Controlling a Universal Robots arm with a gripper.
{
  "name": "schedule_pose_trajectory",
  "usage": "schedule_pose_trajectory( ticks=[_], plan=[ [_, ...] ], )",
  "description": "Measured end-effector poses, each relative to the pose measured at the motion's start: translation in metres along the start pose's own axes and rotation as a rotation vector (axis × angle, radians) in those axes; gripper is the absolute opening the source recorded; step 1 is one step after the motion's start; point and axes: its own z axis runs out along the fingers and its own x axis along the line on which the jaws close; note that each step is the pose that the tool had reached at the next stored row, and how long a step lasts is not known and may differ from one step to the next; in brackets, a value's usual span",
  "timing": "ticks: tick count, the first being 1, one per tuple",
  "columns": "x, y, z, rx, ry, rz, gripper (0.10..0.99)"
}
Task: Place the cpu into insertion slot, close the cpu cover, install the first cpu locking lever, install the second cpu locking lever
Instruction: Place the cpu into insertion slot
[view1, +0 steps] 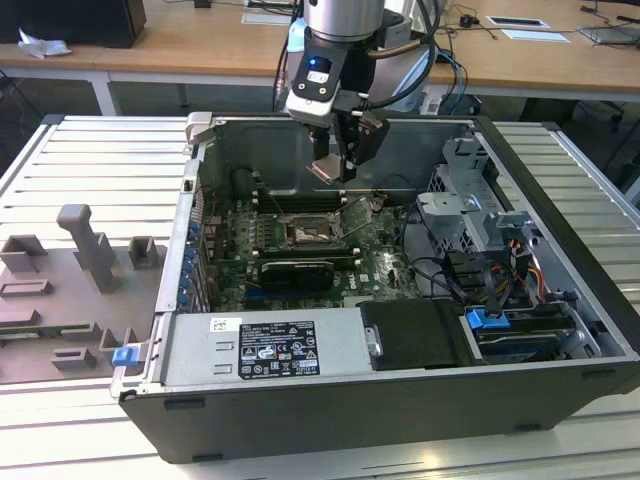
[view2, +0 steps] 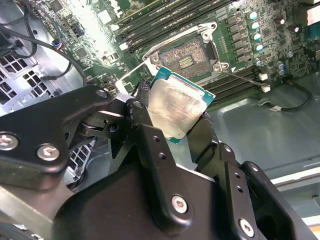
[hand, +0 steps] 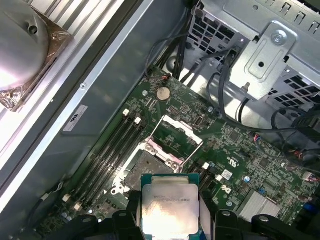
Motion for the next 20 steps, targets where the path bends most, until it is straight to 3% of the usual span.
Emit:
schedule_pose_trajectory(
  ticks=[20],
  plan=[
    [0.0000,-0.0001,0.0022,-0.002,-0.0128,0.166,0.545]
  ],
)
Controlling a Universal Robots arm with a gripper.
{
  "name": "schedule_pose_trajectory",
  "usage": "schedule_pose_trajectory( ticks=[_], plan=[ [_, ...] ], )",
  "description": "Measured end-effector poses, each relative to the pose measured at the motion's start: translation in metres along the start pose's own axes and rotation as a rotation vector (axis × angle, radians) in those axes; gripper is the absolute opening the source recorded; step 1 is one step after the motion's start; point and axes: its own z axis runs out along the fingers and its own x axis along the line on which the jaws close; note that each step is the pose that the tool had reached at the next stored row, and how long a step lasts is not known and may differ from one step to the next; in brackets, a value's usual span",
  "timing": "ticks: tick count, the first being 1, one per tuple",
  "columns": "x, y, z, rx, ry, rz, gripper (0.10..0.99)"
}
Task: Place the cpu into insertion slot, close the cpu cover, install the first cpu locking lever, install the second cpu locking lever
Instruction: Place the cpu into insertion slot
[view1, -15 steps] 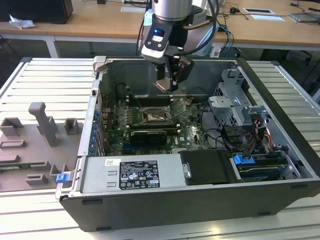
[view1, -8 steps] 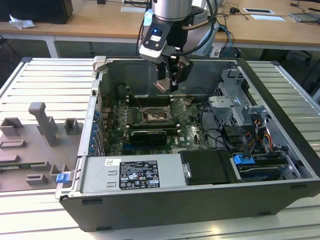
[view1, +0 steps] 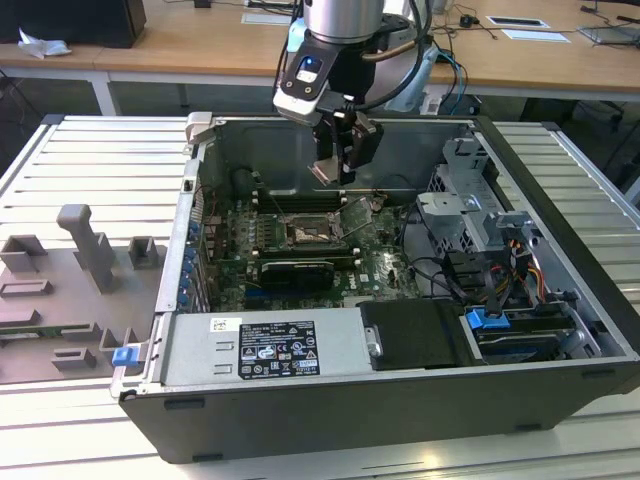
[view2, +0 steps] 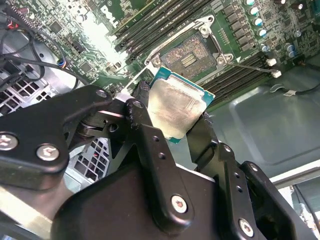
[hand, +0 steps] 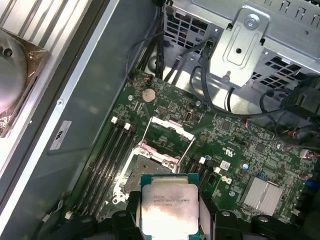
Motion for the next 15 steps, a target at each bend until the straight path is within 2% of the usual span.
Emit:
schedule_pose_trajectory(
  ticks=[9,15],
  plan=[
    [-0.0001,-0.0005,0.0058,0.000,-0.0011,0.009,0.545],
    [-0.0001,-0.0005,0.0067,0.000,-0.0017,0.017,0.545]
  ],
)
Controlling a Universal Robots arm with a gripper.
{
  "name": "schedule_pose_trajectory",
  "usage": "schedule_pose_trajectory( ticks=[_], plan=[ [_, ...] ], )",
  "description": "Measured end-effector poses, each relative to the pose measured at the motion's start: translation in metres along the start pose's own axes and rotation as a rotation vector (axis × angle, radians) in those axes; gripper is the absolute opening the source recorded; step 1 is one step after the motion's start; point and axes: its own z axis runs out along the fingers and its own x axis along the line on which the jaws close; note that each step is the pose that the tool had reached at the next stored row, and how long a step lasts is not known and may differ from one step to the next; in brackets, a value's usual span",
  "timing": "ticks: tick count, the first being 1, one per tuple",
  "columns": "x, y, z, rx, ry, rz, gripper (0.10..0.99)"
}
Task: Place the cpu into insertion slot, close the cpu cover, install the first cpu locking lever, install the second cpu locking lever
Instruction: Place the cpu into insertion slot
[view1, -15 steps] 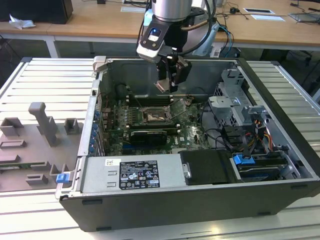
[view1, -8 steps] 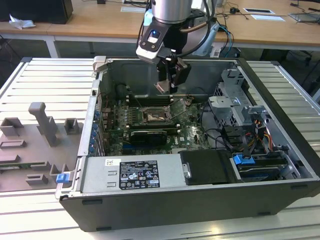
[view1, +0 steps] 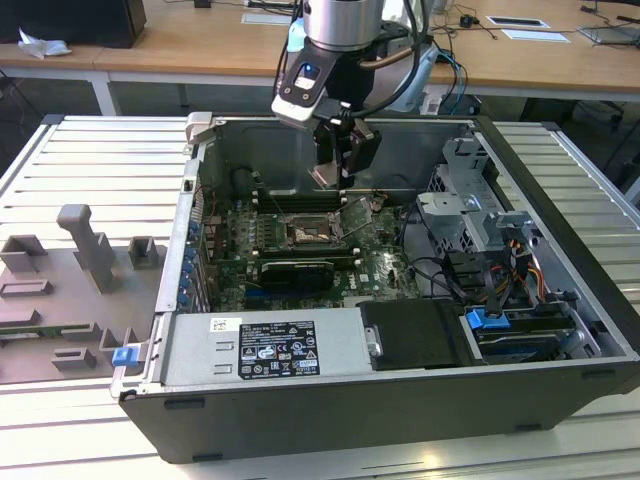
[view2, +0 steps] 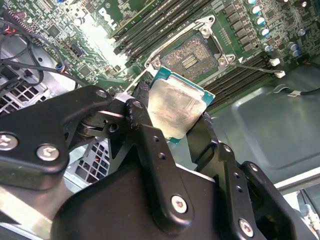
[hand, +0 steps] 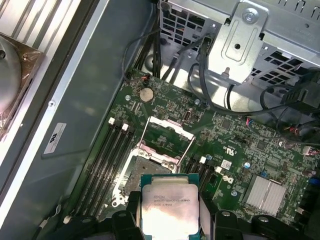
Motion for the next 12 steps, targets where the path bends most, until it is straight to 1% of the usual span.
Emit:
schedule_pose_trajectory(
  ticks=[12],
  plan=[
    [0.0000,-0.0002,0.0022,0.000,-0.0024,0.032,0.545]
  ],
)
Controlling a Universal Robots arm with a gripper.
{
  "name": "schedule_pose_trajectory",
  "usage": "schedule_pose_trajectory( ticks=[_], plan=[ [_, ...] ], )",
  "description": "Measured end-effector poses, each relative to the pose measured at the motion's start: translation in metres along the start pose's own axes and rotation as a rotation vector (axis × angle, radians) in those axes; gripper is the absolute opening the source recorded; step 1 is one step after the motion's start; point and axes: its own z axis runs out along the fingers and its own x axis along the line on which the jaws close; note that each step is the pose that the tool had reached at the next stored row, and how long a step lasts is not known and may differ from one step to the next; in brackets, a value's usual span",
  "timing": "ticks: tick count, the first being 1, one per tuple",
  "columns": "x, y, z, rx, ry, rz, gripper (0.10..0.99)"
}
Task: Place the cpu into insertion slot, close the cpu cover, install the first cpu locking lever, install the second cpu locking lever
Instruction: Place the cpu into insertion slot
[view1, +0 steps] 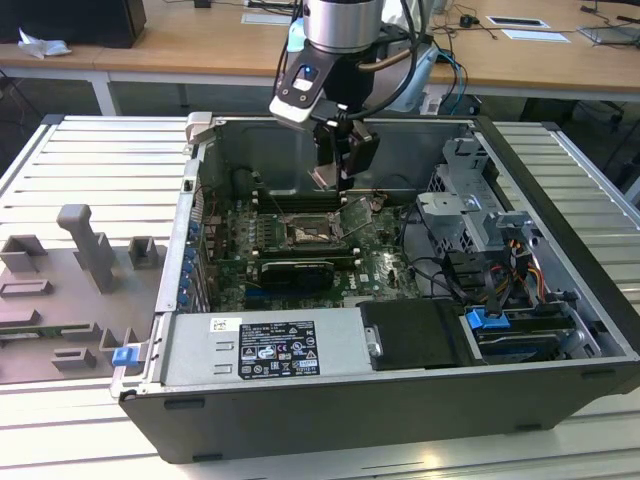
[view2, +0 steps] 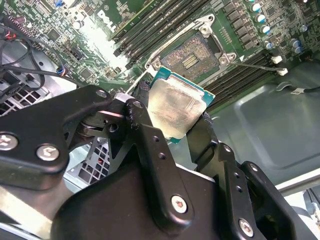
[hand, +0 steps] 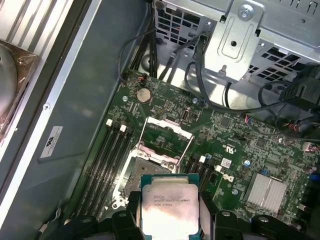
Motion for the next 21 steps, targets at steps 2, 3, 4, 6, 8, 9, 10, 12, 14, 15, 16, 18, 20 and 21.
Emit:
schedule_pose_trajectory(
  ticks=[2,3,4,6,8,9,10,12,14,15,16,18,20,21],
  plan=[
    [0.0000,0.0000,0.0006,0.000,-0.0010,0.014,0.545],
    [0.0000,-0.0001,0.0007,0.000,-0.0018,0.024,0.545],
    [0.0000,-0.0001,0.0009,0.000,-0.0025,0.034,0.545],
    [0.0000,-0.0001,0.0019,-0.001,-0.0055,0.073,0.545],
    [0.0000,-0.0002,0.0026,-0.001,-0.0073,0.099,0.545],
    [0.0000,-0.0002,0.0029,-0.001,-0.0083,0.110,0.545],
    [0.0000,-0.0002,0.0033,-0.001,-0.0097,0.129,0.545],
    [0.0000,-0.0003,0.0040,-0.002,-0.0118,0.157,0.545],
    [-0.0001,-0.0003,0.0047,-0.002,-0.0138,0.183,0.545],
    [-0.0001,-0.0004,0.0050,-0.002,-0.0147,0.195,0.545],
    [-0.0001,-0.0004,0.0053,-0.002,-0.0155,0.206,0.545],
    [-0.0001,-0.0006,0.0085,-0.003,-0.0219,0.292,0.545],
    [-0.0001,-0.0011,0.0139,-0.002,-0.0222,0.298,0.545],
    [-0.0002,-0.0011,0.0151,-0.002,-0.0222,0.298,0.545]
  ],
)
